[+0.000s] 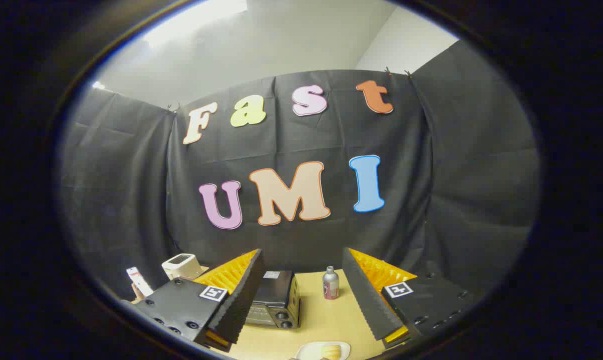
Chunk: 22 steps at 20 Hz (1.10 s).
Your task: Open the toaster oven, put the food inside, and close the toaster oven door.
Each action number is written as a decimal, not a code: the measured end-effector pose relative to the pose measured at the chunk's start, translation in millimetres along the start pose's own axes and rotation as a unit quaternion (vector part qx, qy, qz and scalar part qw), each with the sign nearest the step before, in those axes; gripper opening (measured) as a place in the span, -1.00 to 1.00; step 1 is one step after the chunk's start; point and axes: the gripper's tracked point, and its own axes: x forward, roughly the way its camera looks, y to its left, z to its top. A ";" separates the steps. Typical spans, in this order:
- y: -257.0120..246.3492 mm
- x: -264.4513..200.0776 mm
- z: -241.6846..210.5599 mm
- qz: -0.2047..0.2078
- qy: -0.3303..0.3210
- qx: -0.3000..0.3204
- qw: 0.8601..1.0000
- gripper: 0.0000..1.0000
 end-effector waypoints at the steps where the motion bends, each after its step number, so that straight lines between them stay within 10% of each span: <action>1: 2.1 2.2 1.0 0.001 0.002 0.005 1.000 0.96; 22: 6.2 7.4 11.1 -0.017 -0.016 0.006 1.000 0.96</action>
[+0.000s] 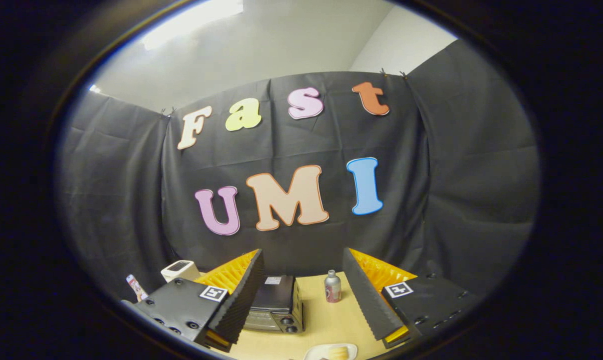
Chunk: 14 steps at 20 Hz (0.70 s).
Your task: Open the toaster oven, put the food inside, and close the toaster oven door.
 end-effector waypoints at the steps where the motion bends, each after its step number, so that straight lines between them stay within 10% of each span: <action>1: -1.2 -0.3 1.1 -0.001 -0.001 0.001 1.000 0.96; 14: 1.7 8.3 -39.3 -0.025 0.009 -0.010 1.000 0.95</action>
